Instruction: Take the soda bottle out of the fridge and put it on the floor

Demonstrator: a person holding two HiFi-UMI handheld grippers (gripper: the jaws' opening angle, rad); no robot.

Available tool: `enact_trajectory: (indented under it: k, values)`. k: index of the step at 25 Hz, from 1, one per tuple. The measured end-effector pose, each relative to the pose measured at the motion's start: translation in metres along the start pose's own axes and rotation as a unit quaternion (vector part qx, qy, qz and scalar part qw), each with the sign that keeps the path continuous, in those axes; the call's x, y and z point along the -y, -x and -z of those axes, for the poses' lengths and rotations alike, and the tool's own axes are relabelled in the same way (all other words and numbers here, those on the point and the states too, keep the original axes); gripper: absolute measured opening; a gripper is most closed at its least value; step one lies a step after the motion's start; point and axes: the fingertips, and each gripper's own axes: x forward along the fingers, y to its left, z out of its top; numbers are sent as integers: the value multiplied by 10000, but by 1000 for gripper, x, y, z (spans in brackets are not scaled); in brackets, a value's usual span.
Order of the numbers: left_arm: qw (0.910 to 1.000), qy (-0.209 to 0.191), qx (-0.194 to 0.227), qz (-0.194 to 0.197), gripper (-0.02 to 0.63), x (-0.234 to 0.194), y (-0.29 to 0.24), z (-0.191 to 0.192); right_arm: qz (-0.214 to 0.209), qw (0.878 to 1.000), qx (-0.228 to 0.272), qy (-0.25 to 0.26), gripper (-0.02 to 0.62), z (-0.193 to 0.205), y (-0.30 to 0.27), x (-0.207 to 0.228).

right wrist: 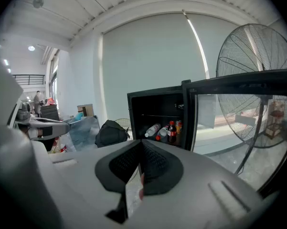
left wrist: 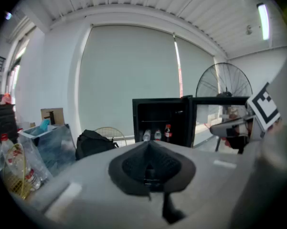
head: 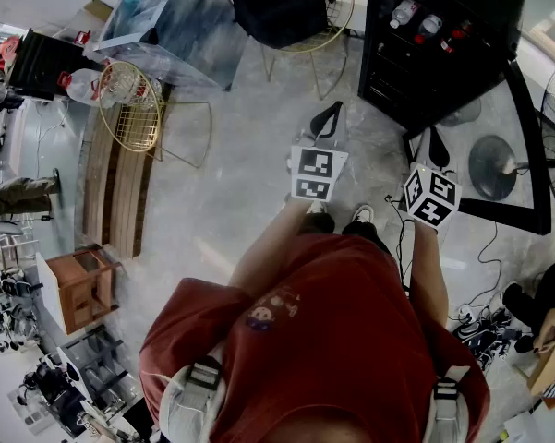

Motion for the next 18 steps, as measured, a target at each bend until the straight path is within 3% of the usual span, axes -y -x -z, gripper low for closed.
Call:
enact_trajectory:
  k: [9, 18]
  values:
    - [9999, -50, 35, -97, 0, -27, -7, 2, -13, 9999, 54, 86, 0, 1, -23, -15]
    - [10000, 19, 14, -80, 0, -67, 4, 13, 124, 9997, 132, -135, 0, 1, -30, -42]
